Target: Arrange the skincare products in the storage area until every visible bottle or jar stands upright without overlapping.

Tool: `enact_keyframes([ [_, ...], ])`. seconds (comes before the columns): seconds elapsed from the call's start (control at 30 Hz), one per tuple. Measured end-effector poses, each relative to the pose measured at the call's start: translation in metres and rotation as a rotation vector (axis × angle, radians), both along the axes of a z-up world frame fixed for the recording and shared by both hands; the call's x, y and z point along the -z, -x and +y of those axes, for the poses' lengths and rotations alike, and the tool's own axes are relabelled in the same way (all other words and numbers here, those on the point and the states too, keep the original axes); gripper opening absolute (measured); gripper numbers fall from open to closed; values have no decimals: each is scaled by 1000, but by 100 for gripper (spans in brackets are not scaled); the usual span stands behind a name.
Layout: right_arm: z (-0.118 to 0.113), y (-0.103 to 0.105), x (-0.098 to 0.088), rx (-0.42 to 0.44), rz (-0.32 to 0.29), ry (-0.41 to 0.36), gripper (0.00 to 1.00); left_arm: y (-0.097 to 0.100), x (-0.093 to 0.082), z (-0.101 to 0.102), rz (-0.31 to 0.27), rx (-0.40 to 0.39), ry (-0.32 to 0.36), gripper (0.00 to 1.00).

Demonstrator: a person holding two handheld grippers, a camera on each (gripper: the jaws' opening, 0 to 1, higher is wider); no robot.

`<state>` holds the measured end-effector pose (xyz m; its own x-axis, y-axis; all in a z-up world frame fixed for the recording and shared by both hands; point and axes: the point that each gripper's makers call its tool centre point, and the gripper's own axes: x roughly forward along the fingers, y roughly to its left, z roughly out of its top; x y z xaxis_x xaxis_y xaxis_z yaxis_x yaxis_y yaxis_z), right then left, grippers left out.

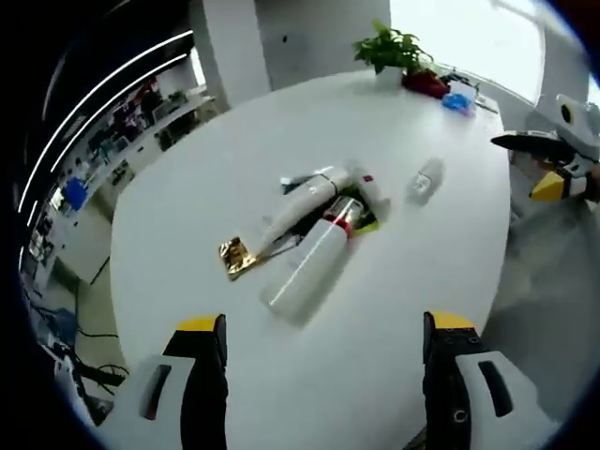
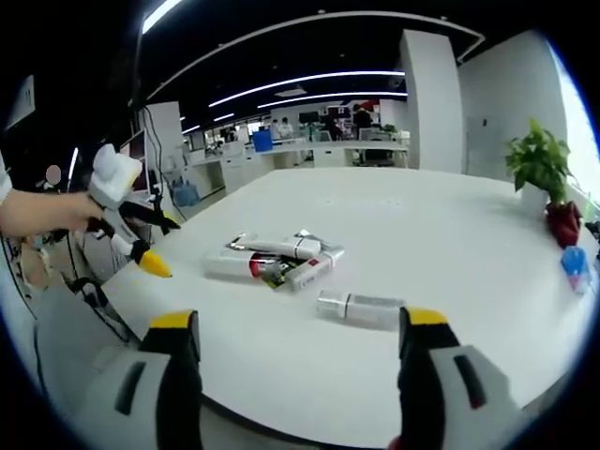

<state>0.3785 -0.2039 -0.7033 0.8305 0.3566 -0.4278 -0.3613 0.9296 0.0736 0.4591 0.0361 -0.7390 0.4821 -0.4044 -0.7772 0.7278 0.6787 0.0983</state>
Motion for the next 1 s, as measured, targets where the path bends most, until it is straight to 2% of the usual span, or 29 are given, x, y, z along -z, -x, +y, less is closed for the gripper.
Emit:
enact_keyframes([
  [0.27, -1, -1, 1, 7, 2, -1, 87, -17, 8, -10, 34, 94, -66, 79],
  [0.43, -1, -1, 1, 1, 3, 1, 87, -26, 14, -21, 54, 190, -112, 76],
  [0.6, -1, -1, 2, 2, 6, -2, 87, -35, 21, -36, 72, 266, -128, 73],
  [0.83, -1, -1, 3, -2, 9, -2, 86, -47, 36, -45, 133, 307, -144, 68],
  [1.0, -1, -1, 4, -2, 13, -5, 86, -50, 46, -47, 167, 360, -184, 59],
])
